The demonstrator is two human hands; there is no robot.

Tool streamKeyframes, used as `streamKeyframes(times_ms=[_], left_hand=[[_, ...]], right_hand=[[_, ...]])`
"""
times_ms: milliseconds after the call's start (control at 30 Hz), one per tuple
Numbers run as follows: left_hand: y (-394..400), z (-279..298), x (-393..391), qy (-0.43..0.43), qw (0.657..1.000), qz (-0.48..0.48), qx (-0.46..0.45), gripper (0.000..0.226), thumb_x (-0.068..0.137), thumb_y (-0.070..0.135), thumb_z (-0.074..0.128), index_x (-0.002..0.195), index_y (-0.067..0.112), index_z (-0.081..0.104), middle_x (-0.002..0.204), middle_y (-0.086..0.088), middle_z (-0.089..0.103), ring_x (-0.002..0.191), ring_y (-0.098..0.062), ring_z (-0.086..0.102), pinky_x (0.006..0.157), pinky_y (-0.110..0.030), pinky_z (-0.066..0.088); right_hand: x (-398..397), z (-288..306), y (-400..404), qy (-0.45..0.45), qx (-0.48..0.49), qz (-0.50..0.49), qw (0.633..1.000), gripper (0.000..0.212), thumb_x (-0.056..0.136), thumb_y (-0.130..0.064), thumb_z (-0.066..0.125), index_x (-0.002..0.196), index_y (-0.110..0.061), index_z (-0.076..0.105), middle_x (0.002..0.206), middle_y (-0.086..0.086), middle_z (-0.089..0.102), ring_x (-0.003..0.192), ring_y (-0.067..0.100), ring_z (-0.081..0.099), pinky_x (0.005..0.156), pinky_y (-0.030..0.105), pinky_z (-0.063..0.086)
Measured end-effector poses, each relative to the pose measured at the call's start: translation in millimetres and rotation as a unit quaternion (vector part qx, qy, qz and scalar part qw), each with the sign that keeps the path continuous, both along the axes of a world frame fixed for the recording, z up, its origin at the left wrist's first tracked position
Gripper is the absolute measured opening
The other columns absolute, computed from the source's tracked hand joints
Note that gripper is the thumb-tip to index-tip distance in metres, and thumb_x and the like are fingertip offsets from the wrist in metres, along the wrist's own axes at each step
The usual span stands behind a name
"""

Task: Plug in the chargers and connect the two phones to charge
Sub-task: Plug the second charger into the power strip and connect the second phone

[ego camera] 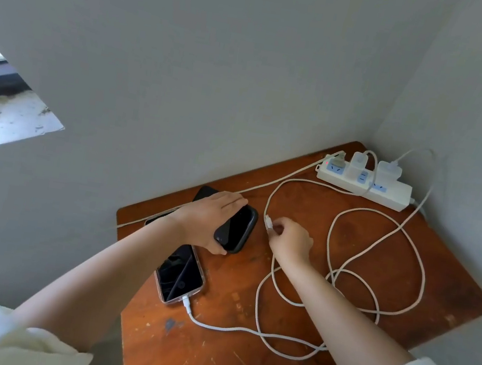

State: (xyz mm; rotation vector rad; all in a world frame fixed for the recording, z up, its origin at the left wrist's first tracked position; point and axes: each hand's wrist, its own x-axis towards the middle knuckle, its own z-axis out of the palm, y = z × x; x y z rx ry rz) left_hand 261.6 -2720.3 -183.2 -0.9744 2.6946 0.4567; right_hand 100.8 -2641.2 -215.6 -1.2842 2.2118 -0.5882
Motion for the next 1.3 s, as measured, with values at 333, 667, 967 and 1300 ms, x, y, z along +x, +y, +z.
streamKeyframes(times_ms=[333, 667, 967, 1300], left_hand=[[-4, 2, -15, -0.024, 1.0, -0.008, 0.011, 0.098, 0.069, 0.042, 0.072, 0.142, 0.015, 0.012, 0.152, -0.008, 0.016, 0.139, -0.024, 0.013, 0.111, -0.03, 0.012], [0, -2, -22, -0.039, 0.999, -0.026, 0.009, 0.097, 0.068, 0.04, 0.073, 0.141, 0.014, 0.015, 0.151, -0.01, 0.019, 0.138, -0.025, 0.015, 0.111, -0.031, 0.013], [5, -3, -23, -0.03, 0.999, -0.029, -0.01, 0.097, 0.067, 0.042, 0.073, 0.141, 0.013, 0.017, 0.15, -0.01, 0.022, 0.137, -0.025, 0.017, 0.111, -0.031, 0.015], [11, -4, -24, -0.019, 0.999, -0.031, -0.027, 0.097, 0.068, 0.044, 0.071, 0.141, 0.012, 0.016, 0.15, -0.011, 0.022, 0.138, -0.026, 0.017, 0.111, -0.032, 0.014]], right_hand=[[-3, 28, 40, 0.034, -0.171, 0.147, 0.974, 0.016, 0.077, 0.006, 0.069, 0.093, 0.006, 0.07, 0.084, 0.024, 0.07, 0.071, 0.034, 0.066, 0.067, 0.037, 0.054], [-1, 16, 35, 0.066, -0.101, 0.129, 0.984, 0.022, 0.09, -0.011, 0.057, 0.11, -0.006, 0.065, 0.108, 0.01, 0.064, 0.093, 0.022, 0.059, 0.094, 0.031, 0.031], [0, 23, 36, 0.118, -0.07, 0.157, 0.978, 0.026, 0.093, -0.016, 0.052, 0.117, -0.01, 0.06, 0.114, 0.005, 0.062, 0.1, 0.018, 0.055, 0.095, 0.026, 0.027], [-1, 27, 40, 0.126, -0.076, 0.152, 0.977, 0.026, 0.093, -0.017, 0.051, 0.117, -0.011, 0.061, 0.115, 0.004, 0.062, 0.099, 0.017, 0.057, 0.094, 0.026, 0.028]])
